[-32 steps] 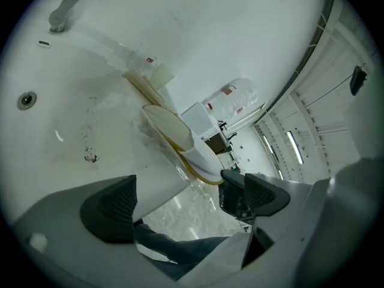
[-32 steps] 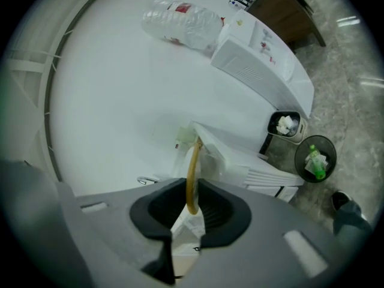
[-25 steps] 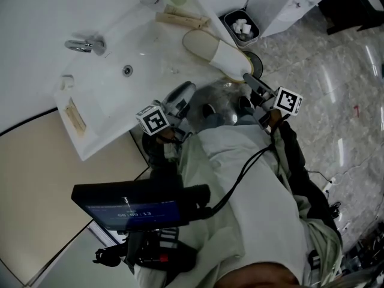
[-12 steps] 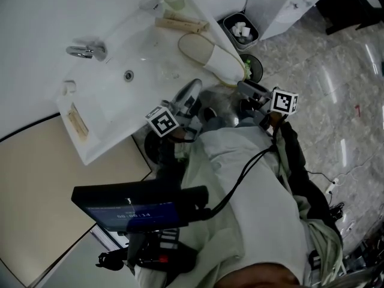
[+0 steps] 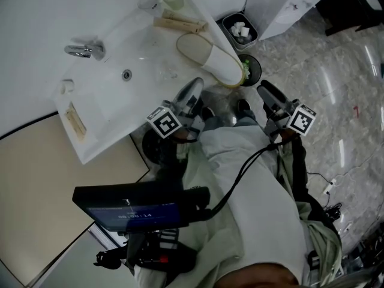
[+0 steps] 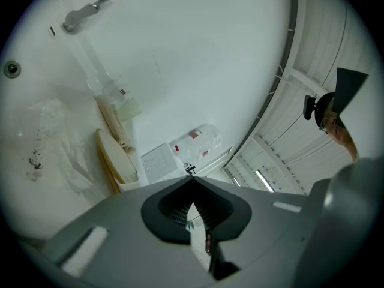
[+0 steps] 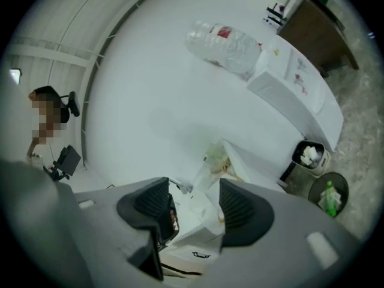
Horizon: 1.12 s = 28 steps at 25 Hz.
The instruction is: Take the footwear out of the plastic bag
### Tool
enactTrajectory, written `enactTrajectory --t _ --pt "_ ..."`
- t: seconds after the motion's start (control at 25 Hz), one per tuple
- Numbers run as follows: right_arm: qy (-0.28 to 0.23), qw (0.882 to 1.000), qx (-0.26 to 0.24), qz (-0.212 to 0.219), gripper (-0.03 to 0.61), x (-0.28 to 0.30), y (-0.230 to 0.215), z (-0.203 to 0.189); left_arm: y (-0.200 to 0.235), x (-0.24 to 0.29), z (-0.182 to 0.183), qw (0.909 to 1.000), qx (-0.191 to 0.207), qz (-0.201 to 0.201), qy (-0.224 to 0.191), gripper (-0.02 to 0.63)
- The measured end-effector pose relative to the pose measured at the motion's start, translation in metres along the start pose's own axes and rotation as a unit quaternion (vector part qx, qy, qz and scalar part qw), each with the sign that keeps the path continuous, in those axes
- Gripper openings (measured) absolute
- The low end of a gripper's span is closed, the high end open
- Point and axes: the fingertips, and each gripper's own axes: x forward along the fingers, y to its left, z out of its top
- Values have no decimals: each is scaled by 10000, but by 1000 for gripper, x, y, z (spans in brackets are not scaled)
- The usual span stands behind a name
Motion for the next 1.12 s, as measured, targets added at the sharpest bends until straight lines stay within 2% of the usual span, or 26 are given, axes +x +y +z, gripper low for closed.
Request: enactTrajectory --t 0.2,0.24,0.28,0.32,0.52,0.76,0.96,1.12 --pt "69 9955 -895 307 234 27 54 14 -16 8 -4 9999 97 -96 -60 8" --pt "125 9939 -1033 352 176 32 61 12 -19 8 -5 9998 116 -104 -86 6" --pt "182 9927 -1128 373 61 36 65 8 -21 8 -6 9998 136 -104 -118 6" --pt "249 9922 -1162 365 2 40 66 2 -23 7 -7 9997 157 -97 -151 8" --pt "644 9922 -1020 323 2 50 63 -29 -31 1 -17 9994 233 -42 -265 8" --pt "1112 9868 -1091 449 2 55 53 -18 -31 11 -20 9968 319 264 -677 6" --pt "1302 9845 -1101 413 2 51 40 -13 -23 15 -21 9929 184 593 -1015 6" --pt "1564 9798 -1114 560 2 54 37 -19 -20 6 -21 9872 149 857 -1337 6"
